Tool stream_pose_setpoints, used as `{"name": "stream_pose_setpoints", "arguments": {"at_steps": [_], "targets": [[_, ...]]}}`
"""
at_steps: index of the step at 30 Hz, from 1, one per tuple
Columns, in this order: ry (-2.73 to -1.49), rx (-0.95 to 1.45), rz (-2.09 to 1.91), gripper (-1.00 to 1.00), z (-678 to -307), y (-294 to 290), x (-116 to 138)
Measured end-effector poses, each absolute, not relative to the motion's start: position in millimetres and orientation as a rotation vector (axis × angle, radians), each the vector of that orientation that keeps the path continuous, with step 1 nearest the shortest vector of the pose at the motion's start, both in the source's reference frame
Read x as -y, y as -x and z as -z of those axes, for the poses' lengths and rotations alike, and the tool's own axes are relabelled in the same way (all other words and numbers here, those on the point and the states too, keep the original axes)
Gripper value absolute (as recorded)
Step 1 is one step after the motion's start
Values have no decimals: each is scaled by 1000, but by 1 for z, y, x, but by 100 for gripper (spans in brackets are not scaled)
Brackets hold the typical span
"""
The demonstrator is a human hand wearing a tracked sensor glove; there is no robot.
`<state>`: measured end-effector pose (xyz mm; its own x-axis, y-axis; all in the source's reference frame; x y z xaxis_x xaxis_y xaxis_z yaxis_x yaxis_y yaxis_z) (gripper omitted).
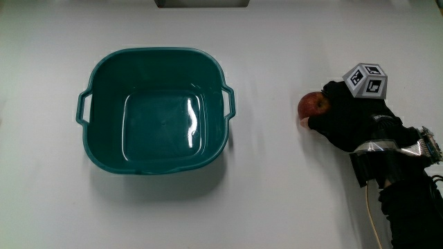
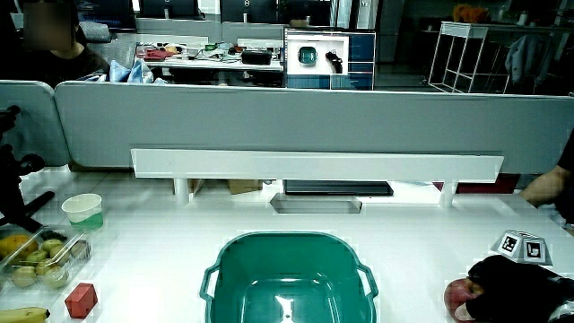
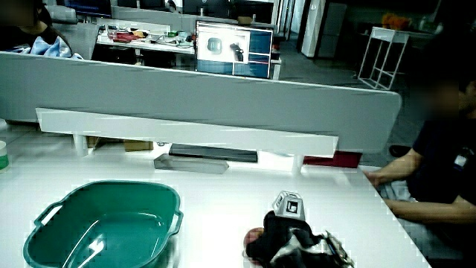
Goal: Pick apple from desk
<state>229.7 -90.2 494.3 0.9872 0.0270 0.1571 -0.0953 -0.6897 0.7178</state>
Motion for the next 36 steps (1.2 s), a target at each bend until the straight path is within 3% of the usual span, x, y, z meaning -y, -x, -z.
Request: {"name": "stream_pose_setpoints", "arguments": {"at_steps": [9, 28, 32, 33, 36], "targets": [[-2360, 97, -199, 100, -483, -224, 92], [-2529, 331, -307, 100, -405, -164, 105], [-2529, 401, -393, 100, -394, -145, 108], [-2432, 346, -454, 100, -406, -143, 111], [-2443, 401, -465, 100, -398, -126, 112]]}}
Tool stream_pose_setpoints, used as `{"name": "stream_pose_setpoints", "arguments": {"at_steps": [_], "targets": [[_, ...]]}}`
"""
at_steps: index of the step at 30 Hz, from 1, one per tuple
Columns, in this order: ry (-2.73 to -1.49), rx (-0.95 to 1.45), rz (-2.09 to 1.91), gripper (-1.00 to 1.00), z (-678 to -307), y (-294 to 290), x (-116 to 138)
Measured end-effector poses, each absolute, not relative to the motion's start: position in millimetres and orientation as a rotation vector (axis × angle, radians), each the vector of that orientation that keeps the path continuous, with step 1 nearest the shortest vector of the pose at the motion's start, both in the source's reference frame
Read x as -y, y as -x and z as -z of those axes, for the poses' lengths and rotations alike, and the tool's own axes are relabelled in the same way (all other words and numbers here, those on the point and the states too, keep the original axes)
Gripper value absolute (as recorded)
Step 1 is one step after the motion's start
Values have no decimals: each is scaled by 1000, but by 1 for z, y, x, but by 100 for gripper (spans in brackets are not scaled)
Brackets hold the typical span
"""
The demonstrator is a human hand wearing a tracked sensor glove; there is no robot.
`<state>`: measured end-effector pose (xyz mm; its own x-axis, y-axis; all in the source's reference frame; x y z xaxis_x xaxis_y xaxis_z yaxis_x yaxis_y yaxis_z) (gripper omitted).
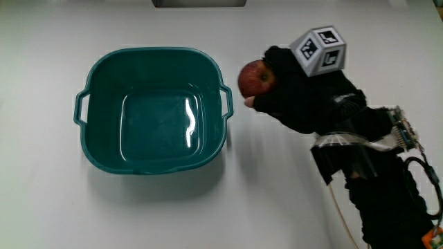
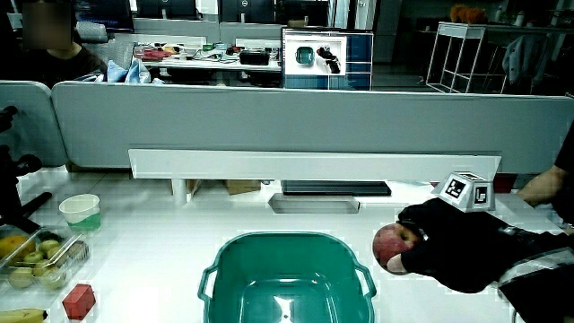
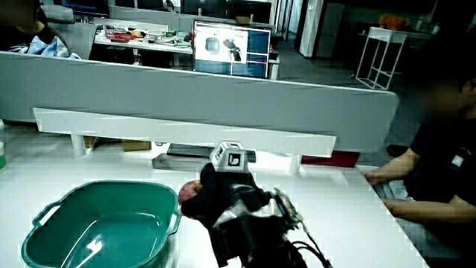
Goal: Pick apple from desk
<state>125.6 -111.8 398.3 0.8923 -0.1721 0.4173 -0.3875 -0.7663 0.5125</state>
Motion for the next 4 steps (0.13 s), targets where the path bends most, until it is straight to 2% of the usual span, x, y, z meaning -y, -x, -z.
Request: {"name": "stream_pose_setpoints", "arguments": {"at_steps": [4], "targets": [[-2457, 481, -471, 100, -391, -102, 112]]}}
